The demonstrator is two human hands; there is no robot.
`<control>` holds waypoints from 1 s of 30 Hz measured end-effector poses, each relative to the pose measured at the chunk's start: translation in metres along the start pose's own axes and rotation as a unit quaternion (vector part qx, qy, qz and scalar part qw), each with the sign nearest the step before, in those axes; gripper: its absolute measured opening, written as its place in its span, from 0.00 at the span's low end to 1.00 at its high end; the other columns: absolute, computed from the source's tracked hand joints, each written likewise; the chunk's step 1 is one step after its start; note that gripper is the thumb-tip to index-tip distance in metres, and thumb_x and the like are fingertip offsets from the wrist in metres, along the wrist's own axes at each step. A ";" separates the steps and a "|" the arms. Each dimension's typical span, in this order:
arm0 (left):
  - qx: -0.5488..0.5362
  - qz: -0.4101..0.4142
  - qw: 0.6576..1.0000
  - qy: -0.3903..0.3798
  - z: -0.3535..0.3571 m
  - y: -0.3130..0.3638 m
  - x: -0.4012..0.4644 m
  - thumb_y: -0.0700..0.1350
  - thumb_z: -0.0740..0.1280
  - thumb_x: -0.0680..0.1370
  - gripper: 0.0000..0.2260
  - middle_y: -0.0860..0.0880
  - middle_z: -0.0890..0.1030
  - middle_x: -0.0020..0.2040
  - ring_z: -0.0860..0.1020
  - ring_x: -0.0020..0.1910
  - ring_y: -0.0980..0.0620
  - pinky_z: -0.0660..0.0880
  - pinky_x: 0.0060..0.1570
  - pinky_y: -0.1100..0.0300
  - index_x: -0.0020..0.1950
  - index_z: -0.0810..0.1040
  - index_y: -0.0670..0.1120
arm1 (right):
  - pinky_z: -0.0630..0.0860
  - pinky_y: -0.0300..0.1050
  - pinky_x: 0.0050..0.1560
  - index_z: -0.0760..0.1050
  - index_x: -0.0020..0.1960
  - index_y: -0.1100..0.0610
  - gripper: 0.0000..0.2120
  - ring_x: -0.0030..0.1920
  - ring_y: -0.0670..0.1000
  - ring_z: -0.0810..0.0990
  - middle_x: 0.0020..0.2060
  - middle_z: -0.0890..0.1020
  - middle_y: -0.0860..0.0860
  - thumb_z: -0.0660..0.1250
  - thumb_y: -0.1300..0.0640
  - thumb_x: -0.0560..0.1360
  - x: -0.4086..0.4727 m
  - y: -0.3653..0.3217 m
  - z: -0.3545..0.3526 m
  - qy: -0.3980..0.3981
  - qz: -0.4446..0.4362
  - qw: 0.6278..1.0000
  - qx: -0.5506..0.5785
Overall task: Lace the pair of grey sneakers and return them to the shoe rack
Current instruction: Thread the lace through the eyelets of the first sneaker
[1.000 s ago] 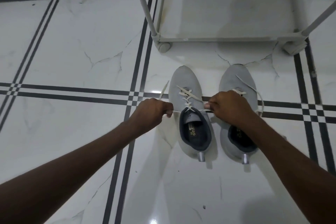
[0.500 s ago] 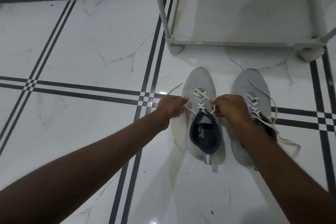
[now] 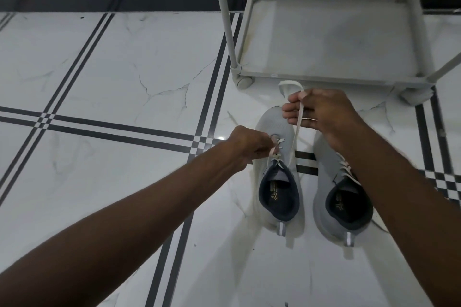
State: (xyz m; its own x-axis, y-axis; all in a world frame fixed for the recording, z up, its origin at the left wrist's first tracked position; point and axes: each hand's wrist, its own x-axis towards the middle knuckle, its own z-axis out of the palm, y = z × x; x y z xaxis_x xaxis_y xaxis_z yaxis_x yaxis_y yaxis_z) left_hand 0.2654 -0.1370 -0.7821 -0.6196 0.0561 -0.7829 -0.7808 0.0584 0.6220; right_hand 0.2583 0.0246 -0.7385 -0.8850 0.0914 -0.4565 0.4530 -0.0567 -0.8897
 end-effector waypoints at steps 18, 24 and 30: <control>0.210 0.103 0.951 -0.203 0.004 0.009 -0.019 0.37 0.65 0.76 0.13 0.43 0.84 0.54 0.79 0.48 0.51 0.76 0.49 0.59 0.56 0.84 0.45 | 0.82 0.54 0.53 0.81 0.48 0.66 0.11 0.45 0.59 0.86 0.44 0.86 0.62 0.62 0.60 0.80 0.027 0.006 0.007 -0.071 -0.021 0.997 -0.017; 0.335 0.190 0.913 -0.138 0.007 0.012 -0.017 0.51 0.72 0.75 0.15 0.51 0.79 0.32 0.74 0.31 0.57 0.73 0.36 0.63 0.45 0.83 0.38 | 0.82 0.50 0.50 0.81 0.49 0.67 0.12 0.47 0.60 0.86 0.45 0.86 0.62 0.63 0.60 0.79 0.030 0.008 0.009 -0.139 -0.038 0.988 -0.058; 0.248 0.167 0.945 -0.135 -0.008 0.019 -0.016 0.54 0.65 0.79 0.19 0.50 0.77 0.30 0.70 0.28 0.56 0.68 0.34 0.62 0.45 0.85 0.39 | 0.74 0.40 0.26 0.81 0.47 0.62 0.15 0.26 0.53 0.78 0.34 0.84 0.60 0.61 0.53 0.81 0.030 0.022 0.001 -0.127 0.010 0.973 -0.192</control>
State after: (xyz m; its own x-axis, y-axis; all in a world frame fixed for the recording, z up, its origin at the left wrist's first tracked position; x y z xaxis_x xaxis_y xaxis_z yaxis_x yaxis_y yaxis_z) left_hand 0.2597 -0.1450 -0.7580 -0.7293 0.4031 -0.5529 -0.3696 0.4480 0.8141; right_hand 0.2413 0.0255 -0.7717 -0.8514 -0.1581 -0.5001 0.4338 0.3236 -0.8409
